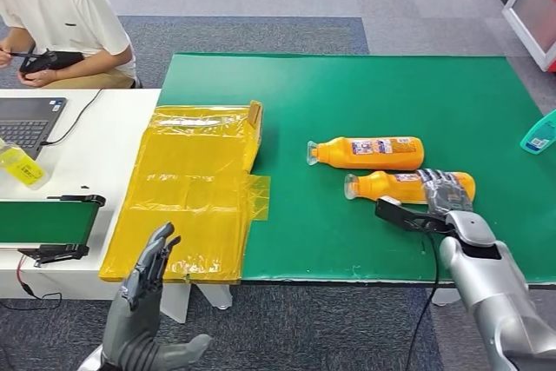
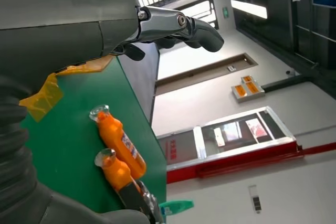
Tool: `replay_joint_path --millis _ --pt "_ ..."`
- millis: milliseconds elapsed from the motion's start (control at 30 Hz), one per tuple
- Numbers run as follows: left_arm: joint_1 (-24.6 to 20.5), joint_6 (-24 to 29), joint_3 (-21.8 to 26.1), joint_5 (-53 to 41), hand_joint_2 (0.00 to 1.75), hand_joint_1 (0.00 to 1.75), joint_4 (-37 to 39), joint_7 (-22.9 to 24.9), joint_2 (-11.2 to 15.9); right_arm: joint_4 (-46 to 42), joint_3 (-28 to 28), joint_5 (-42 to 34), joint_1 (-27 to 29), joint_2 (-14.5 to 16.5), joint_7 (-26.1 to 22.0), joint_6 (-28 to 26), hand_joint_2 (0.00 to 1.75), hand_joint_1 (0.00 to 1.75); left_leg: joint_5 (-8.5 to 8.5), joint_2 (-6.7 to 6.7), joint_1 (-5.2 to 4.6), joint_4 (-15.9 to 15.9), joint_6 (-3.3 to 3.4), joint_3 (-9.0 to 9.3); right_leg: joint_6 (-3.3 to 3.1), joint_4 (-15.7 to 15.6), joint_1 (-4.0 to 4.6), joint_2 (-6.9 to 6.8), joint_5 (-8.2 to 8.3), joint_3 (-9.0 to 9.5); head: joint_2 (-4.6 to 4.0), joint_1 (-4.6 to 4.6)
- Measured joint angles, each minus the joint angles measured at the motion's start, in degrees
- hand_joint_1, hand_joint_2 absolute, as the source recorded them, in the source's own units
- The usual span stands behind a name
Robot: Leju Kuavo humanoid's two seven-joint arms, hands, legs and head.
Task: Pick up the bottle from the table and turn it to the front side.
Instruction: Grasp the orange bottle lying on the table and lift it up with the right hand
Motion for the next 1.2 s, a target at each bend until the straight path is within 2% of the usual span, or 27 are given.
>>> replay_joint_path --millis 367,500,733,1033,1100,1200 --pt "-0.9 -0.4 -2.1 1.0 1.75 0.00 1.1 0.0 1.6 5.4 4.3 -0.4 -3.7 0.3 -0.3 -0.9 1.75 0.00 0.02 0.00 0.01 0.0 -0.01 0.03 -0.01 0.0 0.01 0.01 0.03 0.03 0.00 0.02" --pt "-0.9 -1.2 -2.1 1.1 1.75 0.00 1.6 0.0 1.6 6.1 5.4 -0.7 -3.9 0.4 -0.7 -1.2 1.75 1.75 0.02 0.00 0.01 0.0 -0.01 0.05 -0.01 0.0 0.01 0.01 0.03 0.05 0.00 0.01" --pt "-0.9 -1.9 -2.0 1.8 1.75 0.00 2.0 0.0 1.7 7.7 8.2 -2.1 -5.0 0.4 -3.2 -0.7 1.75 1.75 0.05 0.00 0.00 0.0 -0.01 0.08 -0.03 0.0 0.01 0.01 0.07 0.07 0.00 0.01" --pt "-0.9 -1.9 -2.0 1.9 1.75 0.00 2.1 0.0 2.0 8.3 10.9 -4.6 -5.7 0.4 -4.0 -0.8 1.75 1.75 0.05 0.00 0.01 0.0 -0.01 0.08 -0.03 0.0 0.01 0.01 0.06 0.06 0.00 0.02" --pt "-0.9 -1.8 -2.0 2.3 1.75 0.00 2.1 0.0 2.0 8.2 10.7 -9.2 -5.7 0.3 -6.6 0.2 1.75 1.75 0.03 0.01 0.01 0.0 -0.03 0.12 -0.04 0.0 0.02 0.03 0.05 0.06 0.00 0.01" --pt "-0.9 -1.2 -2.0 3.6 1.75 0.00 2.1 0.0 2.3 6.4 9.1 -22.9 -4.6 -0.3 -13.9 3.8 1.75 1.75 -0.16 0.07 0.09 0.0 -0.14 0.42 -0.13 -0.1 0.13 0.14 -0.03 0.35 0.00 0.01"
